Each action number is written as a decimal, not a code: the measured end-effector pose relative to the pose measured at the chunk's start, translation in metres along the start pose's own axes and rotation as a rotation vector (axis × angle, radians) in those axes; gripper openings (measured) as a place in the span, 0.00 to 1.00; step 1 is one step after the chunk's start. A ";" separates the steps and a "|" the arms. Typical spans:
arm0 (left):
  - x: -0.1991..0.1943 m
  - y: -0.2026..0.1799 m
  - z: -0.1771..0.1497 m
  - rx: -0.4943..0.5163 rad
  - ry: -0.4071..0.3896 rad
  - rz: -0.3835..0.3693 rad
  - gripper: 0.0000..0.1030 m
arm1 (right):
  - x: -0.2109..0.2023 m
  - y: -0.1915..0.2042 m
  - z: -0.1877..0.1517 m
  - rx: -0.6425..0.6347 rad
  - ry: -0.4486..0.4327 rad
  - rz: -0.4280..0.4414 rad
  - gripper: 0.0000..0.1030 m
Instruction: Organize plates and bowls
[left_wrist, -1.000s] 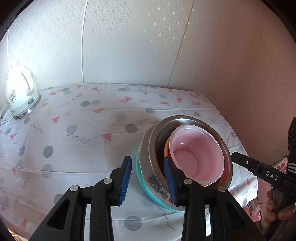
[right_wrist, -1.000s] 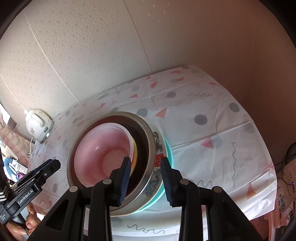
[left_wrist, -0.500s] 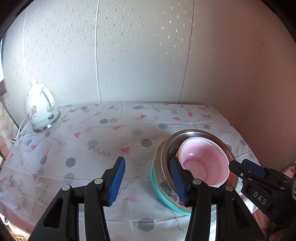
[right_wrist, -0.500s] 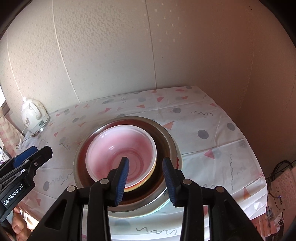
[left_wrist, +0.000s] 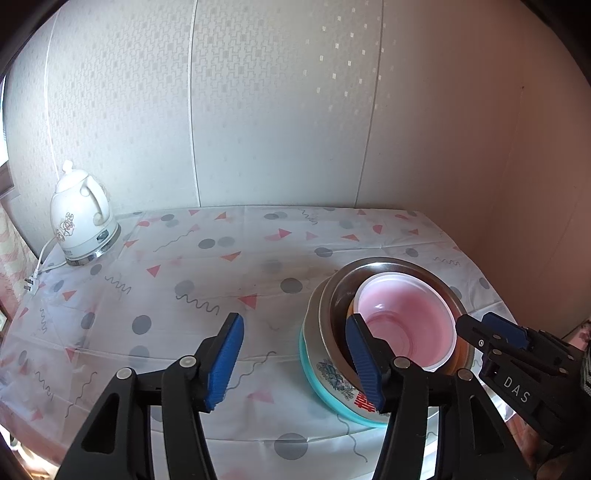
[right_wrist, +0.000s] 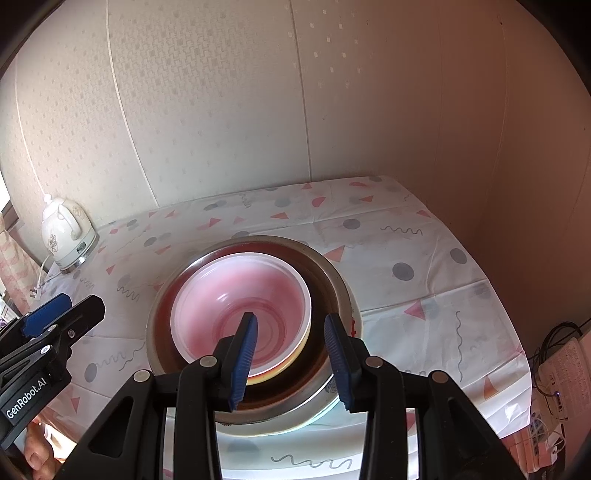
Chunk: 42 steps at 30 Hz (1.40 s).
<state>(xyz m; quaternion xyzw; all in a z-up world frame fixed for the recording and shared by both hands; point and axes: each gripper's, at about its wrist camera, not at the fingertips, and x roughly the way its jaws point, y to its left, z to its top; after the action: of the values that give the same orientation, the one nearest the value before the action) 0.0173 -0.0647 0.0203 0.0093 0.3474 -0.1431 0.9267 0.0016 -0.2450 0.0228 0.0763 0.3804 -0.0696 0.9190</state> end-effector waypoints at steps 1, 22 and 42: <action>0.000 0.000 0.000 0.000 0.001 0.002 0.57 | 0.000 0.000 0.000 0.000 -0.001 0.000 0.37; 0.003 0.001 -0.001 0.008 0.005 0.011 0.59 | 0.003 -0.002 0.002 0.008 0.002 0.007 0.37; -0.001 -0.001 0.000 0.021 -0.009 0.007 0.61 | 0.003 -0.001 0.002 0.008 0.005 0.010 0.37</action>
<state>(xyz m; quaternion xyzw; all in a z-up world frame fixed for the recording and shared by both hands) 0.0161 -0.0656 0.0213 0.0197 0.3417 -0.1437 0.9286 0.0048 -0.2465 0.0216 0.0820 0.3818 -0.0663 0.9182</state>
